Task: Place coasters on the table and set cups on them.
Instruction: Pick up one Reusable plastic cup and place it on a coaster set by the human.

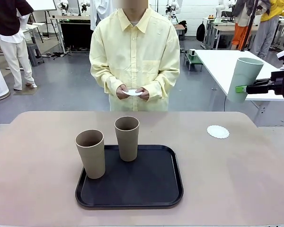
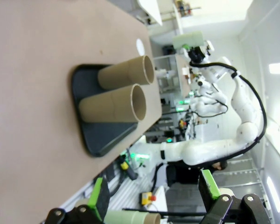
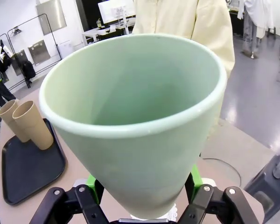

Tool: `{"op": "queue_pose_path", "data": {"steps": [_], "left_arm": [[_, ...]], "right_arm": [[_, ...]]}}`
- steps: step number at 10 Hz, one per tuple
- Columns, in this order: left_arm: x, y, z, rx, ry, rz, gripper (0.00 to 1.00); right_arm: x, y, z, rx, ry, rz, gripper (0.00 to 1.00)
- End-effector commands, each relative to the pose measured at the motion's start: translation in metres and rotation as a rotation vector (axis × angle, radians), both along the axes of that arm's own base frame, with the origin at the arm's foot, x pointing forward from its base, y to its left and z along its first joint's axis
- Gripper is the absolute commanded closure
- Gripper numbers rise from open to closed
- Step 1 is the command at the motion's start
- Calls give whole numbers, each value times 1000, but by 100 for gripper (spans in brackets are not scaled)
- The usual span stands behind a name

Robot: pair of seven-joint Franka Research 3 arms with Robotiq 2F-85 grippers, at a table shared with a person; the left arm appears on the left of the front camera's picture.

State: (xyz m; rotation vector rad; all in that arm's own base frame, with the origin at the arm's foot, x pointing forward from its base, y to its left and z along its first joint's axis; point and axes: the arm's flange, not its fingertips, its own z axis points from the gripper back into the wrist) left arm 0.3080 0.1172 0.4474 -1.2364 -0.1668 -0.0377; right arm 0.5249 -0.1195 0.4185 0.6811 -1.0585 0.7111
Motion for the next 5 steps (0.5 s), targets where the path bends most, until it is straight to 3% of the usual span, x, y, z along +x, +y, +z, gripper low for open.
{"op": "queue_pose_path", "data": {"steps": [1, 3, 4, 5], "left_arm": [[0, 1, 1, -14, -7, 5, 0], [0, 1, 1, -14, -7, 5, 0], [0, 1, 1, -14, -7, 5, 0], [0, 1, 1, -14, -7, 5, 0]], "right_arm": [[0, 1, 1, -2, -2, 1, 18], [0, 0, 0, 0, 0, -1, 18], [8, -2, -15, -22, -16, 156, 18], [14, 0, -28, -48, -18, 210, 18]]}}
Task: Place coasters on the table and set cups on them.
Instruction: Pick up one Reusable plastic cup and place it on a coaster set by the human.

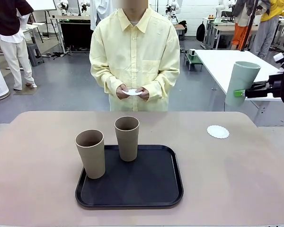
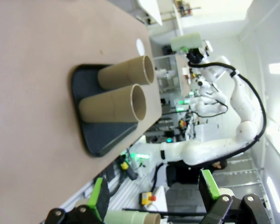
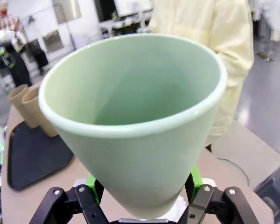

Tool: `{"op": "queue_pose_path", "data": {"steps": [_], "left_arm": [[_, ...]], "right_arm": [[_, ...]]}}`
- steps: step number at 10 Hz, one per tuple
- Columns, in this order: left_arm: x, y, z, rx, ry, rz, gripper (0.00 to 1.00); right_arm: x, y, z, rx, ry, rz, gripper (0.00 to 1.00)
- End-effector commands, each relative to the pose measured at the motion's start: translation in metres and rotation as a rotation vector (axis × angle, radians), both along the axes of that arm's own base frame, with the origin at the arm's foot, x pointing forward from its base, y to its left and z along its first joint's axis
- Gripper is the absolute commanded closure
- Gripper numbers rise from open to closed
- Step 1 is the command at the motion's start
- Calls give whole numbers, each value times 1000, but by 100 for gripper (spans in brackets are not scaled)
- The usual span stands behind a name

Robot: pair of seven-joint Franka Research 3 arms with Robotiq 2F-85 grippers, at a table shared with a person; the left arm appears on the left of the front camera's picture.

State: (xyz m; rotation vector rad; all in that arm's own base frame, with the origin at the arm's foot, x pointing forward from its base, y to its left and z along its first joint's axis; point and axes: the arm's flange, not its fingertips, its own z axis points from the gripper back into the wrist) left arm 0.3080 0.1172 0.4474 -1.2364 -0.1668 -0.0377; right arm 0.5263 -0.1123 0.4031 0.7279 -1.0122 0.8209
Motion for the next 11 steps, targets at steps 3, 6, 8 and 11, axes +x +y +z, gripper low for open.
{"op": "queue_pose_path", "data": {"steps": [3, 6, 8, 11], "left_arm": [[0, 1, 1, -14, -7, 5, 0], [0, 1, 1, -14, -7, 5, 0], [0, 1, 1, -14, -7, 5, 0], [0, 1, 1, -14, -7, 5, 0]], "right_arm": [[22, 3, -49, -69, -121, 227, 18], [41, 4, -81, -73, -133, 233, 18], [50, 11, -97, -96, -125, 234, 18], [58, 21, -117, -121, -68, 222, 18]]}}
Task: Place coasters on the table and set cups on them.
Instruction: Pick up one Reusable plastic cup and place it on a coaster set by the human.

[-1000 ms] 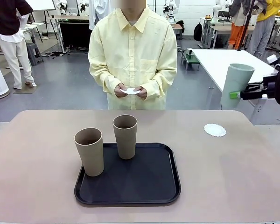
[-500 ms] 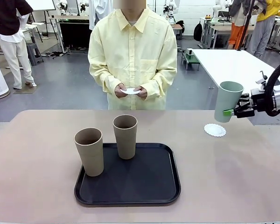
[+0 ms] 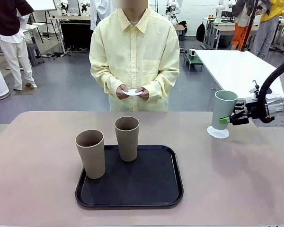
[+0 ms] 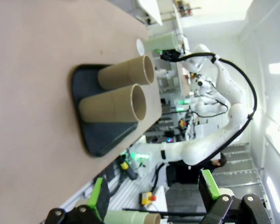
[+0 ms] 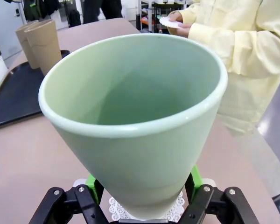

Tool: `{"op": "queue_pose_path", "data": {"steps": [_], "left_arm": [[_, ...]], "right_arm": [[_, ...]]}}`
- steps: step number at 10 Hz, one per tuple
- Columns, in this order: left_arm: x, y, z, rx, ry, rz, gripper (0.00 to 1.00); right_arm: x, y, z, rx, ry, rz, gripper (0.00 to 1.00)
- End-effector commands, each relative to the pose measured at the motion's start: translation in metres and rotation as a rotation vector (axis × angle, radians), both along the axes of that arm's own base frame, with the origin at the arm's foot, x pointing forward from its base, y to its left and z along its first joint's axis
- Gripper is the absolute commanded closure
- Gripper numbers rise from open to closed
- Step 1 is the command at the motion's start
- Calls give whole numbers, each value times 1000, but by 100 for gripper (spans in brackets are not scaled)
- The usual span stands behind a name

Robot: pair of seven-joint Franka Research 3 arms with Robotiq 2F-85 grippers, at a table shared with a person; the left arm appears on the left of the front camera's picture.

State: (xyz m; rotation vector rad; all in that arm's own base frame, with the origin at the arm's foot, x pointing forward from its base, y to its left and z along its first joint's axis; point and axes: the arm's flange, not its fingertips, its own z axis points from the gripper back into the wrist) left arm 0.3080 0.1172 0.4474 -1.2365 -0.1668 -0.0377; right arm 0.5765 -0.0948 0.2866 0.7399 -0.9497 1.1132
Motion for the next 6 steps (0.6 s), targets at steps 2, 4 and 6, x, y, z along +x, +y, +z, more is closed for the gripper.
{"op": "queue_pose_path", "data": {"steps": [2, 4, 6], "left_arm": [[0, 1, 1, -14, -7, 5, 0], [0, 1, 1, -14, -7, 5, 0], [0, 1, 1, -14, -7, 5, 0]], "right_arm": [[7, 4, 0, -23, 6, -63, 18], [1, 2, -5, -10, 6, -5, 18], [1, 2, -5, -10, 6, -5, 18]]}}
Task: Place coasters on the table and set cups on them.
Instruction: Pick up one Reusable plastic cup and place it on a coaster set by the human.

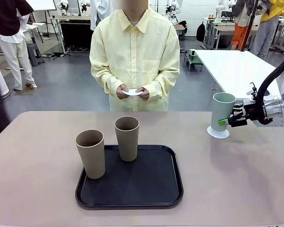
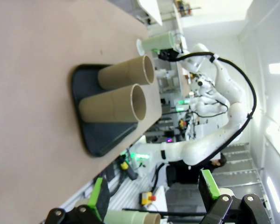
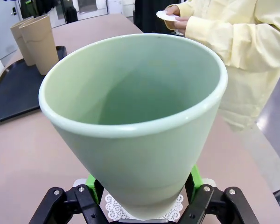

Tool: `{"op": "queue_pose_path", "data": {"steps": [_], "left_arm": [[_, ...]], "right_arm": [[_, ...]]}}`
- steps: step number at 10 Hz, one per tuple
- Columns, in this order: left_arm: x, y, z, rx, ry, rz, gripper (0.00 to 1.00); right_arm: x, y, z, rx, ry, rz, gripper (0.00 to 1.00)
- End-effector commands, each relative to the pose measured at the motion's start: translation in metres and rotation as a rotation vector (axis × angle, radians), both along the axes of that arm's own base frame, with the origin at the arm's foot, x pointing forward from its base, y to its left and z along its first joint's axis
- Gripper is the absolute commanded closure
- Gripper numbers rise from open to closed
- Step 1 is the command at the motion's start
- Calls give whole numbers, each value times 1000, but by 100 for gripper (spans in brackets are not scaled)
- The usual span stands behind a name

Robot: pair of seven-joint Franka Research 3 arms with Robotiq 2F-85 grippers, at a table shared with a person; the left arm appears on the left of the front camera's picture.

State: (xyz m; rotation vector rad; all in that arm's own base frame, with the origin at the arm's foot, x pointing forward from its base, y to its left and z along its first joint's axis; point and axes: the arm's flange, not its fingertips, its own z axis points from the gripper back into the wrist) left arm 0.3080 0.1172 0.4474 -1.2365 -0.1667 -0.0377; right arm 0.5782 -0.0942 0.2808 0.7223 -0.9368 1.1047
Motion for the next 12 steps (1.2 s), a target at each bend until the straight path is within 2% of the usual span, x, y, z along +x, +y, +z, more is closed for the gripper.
{"op": "queue_pose_path", "data": {"steps": [1, 5, 12], "left_arm": [[0, 1, 1, -14, -7, 5, 0], [0, 1, 1, -14, -7, 5, 0], [0, 1, 1, -14, -7, 5, 0]], "right_arm": [[-1, 1, 1, 7, -1, 9, 18], [2, 1, -4, 14, -37, 0, 18], [7, -2, -22, 20, 3, -4, 18]]}}
